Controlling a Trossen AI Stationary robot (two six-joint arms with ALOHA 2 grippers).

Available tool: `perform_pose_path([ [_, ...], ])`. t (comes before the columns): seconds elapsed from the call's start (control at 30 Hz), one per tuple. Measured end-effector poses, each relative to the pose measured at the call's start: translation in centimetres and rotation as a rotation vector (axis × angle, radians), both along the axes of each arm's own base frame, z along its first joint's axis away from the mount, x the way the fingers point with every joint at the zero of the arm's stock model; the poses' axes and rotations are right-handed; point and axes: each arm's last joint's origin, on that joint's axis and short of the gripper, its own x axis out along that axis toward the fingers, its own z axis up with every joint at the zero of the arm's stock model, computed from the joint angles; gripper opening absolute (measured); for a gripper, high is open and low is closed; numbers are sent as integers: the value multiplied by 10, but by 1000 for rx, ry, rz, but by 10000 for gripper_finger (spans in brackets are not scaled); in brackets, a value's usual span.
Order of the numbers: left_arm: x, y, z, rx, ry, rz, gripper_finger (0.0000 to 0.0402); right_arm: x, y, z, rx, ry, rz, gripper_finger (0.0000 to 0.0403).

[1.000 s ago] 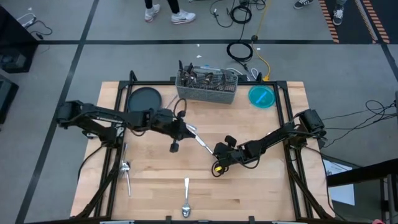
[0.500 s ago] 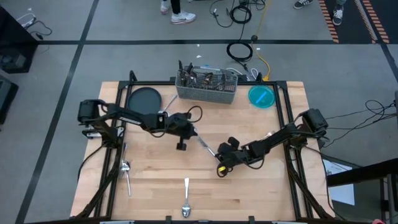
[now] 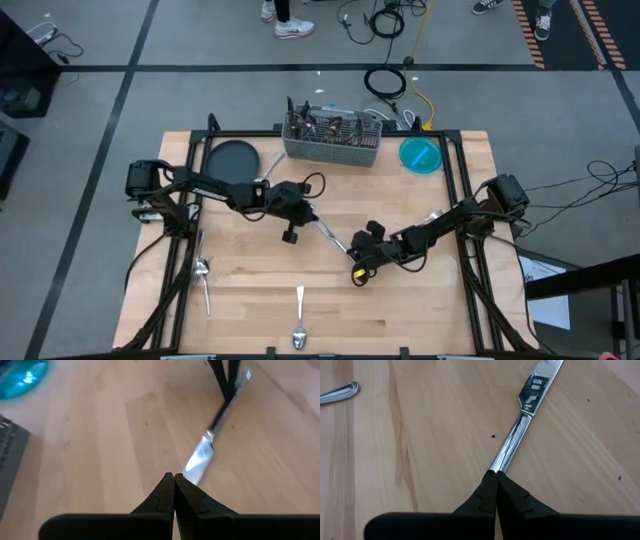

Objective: Sort silverware
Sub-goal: Put the knife into the silverware basket

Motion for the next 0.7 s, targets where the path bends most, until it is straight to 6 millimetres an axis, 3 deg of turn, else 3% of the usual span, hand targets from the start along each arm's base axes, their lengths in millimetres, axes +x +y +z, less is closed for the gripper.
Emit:
perform_pose_path([
  [0.2,-2,0,-6,24,44,-9,20,0,0,0,14,-4,-16,0],
  [0.43,1,7,2,170,-10,168,28,2,2,1,44,-32,-2,0],
  [0.7,2,7,3,-16,-5,297,29,2,2,1,46,-33,-4,0],
])
